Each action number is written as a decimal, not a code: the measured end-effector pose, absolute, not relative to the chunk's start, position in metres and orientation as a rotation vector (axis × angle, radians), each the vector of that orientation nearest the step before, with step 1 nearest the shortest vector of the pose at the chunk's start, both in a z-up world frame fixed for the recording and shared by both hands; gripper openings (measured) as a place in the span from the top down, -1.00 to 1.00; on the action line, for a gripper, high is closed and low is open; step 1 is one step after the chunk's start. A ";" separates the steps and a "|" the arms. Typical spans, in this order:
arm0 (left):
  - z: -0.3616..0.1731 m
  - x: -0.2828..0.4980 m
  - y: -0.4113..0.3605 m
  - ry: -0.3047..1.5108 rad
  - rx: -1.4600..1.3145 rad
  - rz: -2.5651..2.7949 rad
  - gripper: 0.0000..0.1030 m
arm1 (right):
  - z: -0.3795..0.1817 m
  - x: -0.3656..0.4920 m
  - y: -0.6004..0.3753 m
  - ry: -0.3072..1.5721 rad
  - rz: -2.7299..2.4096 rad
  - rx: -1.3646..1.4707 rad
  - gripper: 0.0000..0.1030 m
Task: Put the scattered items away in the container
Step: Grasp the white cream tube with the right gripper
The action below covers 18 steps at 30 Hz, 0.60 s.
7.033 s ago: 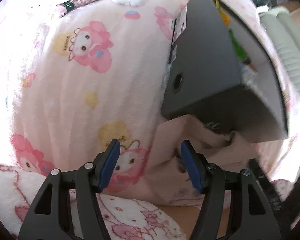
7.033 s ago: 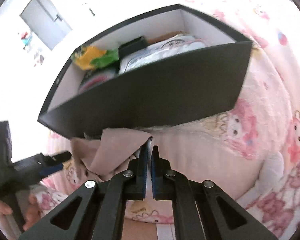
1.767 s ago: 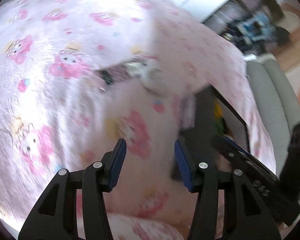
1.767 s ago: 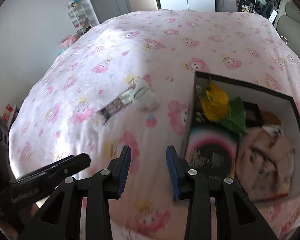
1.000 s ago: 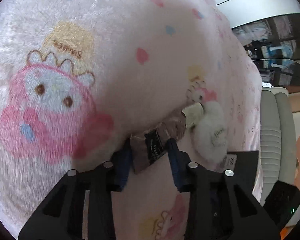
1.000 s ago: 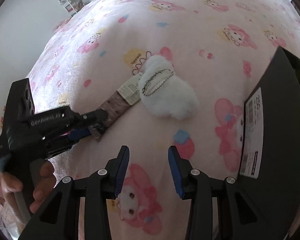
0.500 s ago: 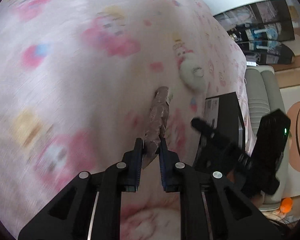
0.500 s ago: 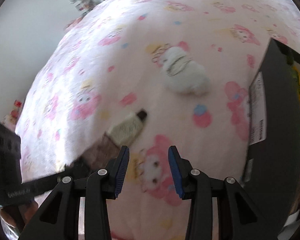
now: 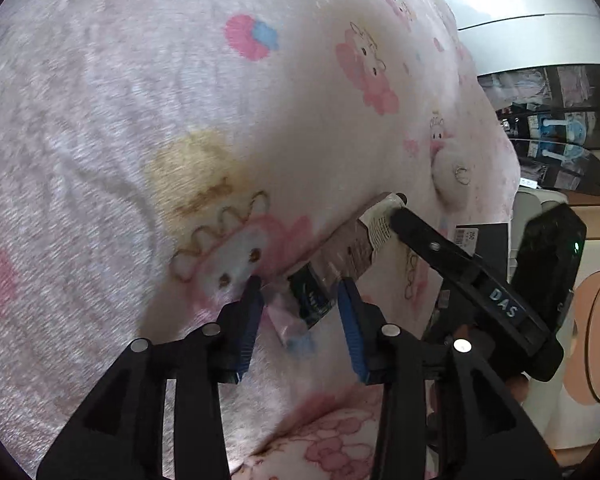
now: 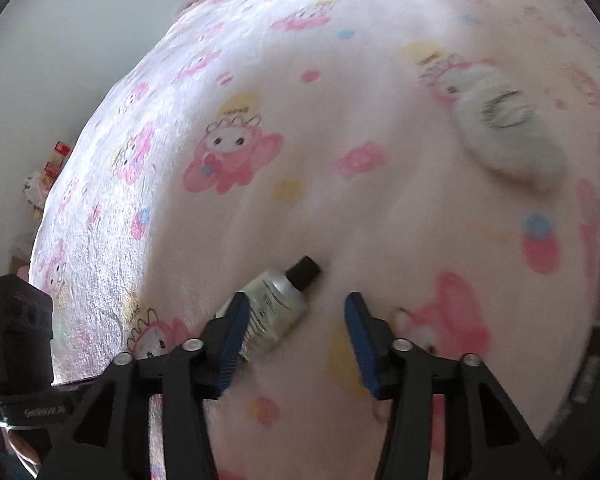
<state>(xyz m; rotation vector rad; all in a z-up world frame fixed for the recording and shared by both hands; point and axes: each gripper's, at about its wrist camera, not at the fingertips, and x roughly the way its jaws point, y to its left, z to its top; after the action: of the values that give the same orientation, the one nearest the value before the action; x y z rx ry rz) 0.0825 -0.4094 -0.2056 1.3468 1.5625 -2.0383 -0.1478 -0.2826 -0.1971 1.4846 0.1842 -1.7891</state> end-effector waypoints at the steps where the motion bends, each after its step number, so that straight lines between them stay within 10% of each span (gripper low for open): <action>1: -0.206 0.079 -0.409 1.548 1.356 -2.028 0.25 | -0.203 -0.149 -0.288 0.193 -1.775 1.492 -0.01; 18: -0.201 0.089 -0.408 1.494 1.368 -1.922 0.23 | -0.207 -0.159 -0.299 0.123 -1.683 1.434 -0.09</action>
<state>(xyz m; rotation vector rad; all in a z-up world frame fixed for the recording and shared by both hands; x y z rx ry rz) 0.0891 -0.4083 -0.2013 1.3681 1.4943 -1.9221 -0.1595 -0.2988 -0.2072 1.4345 0.1232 -1.6828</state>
